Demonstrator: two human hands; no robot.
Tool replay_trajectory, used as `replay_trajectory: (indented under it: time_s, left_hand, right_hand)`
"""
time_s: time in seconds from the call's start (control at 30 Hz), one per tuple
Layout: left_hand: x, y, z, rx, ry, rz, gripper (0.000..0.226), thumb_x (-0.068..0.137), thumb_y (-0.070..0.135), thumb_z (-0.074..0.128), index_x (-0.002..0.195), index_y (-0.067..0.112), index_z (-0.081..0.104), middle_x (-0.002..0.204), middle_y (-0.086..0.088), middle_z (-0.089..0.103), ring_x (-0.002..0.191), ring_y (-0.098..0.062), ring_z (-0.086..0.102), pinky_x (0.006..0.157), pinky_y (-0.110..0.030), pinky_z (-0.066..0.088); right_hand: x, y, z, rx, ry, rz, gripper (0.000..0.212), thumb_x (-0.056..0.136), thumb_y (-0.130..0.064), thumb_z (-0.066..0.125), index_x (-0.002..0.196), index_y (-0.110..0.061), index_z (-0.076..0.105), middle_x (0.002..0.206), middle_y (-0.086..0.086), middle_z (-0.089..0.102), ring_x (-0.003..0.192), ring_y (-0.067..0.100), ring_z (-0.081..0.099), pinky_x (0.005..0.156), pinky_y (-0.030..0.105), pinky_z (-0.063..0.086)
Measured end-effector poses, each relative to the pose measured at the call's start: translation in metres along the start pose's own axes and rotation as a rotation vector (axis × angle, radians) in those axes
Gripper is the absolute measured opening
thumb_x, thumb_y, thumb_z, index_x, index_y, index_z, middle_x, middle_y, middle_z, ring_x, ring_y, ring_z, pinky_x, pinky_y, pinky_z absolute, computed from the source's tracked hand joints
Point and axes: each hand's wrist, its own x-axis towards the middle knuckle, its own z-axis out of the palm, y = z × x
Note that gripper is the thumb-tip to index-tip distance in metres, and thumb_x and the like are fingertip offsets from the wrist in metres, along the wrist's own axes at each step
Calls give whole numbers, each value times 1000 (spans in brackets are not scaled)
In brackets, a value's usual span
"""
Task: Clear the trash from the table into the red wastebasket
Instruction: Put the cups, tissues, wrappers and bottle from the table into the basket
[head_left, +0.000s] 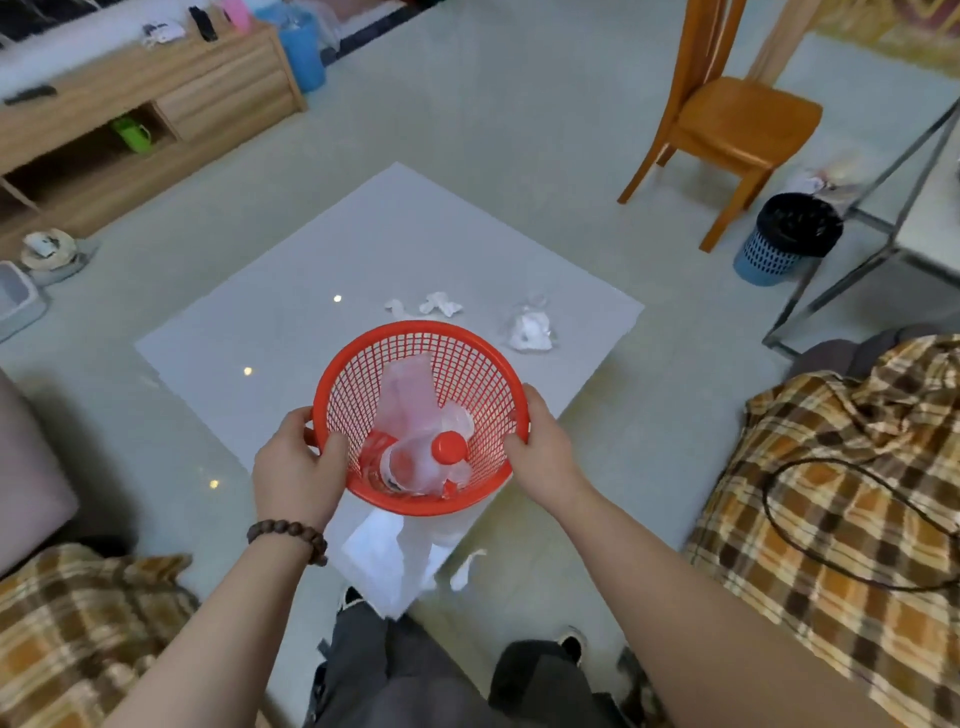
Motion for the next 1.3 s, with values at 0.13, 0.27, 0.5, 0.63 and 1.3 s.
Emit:
replay_trajectory:
  time_s: [0.13, 0.27, 0.5, 0.63, 1.3]
  left_hand:
    - [-38, 23, 13, 34, 64, -66, 28, 81, 22, 58, 107, 13, 61, 76, 3, 60, 59, -6, 55, 50, -22, 38]
    - [-51, 32, 14, 28, 104, -118, 35, 76, 29, 55, 107, 13, 60, 77, -1, 62, 60, -16, 58, 56, -30, 43]
    - [-58, 39, 34, 62, 248, -232, 35, 76, 26, 55, 105, 8, 62, 75, 0, 58, 59, -17, 52, 64, -30, 37]
    - [-44, 37, 50, 64, 317, -326, 30, 80, 19, 60, 108, 7, 62, 75, 1, 57, 56, 1, 46, 53, -24, 32]
    - [-40, 36, 82, 167, 598, -795, 25, 77, 25, 58, 100, 16, 62, 67, 12, 55, 61, -13, 49, 62, -29, 36]
  right_hand:
    - [0, 14, -35, 18, -99, -13, 51, 86, -10, 46, 134, -24, 39, 122, 2, 60, 107, 19, 58, 89, 33, 50]
    - [9, 18, -42, 39, -202, -30, 48, 89, -11, 44, 134, -27, 37, 122, 3, 58, 108, 21, 59, 85, 33, 54]
    - [51, 19, -41, -13, -343, -99, 48, 92, -11, 41, 137, -26, 35, 126, 3, 56, 113, 21, 55, 92, 35, 52]
    - [89, 15, -36, -51, -451, -143, 47, 95, -14, 41, 139, -26, 33, 129, 3, 54, 117, 21, 53, 95, 36, 52]
    - [237, 58, 22, -510, -994, -186, 64, 91, -48, 51, 146, -30, 24, 142, 7, 42, 122, 22, 51, 102, 36, 41]
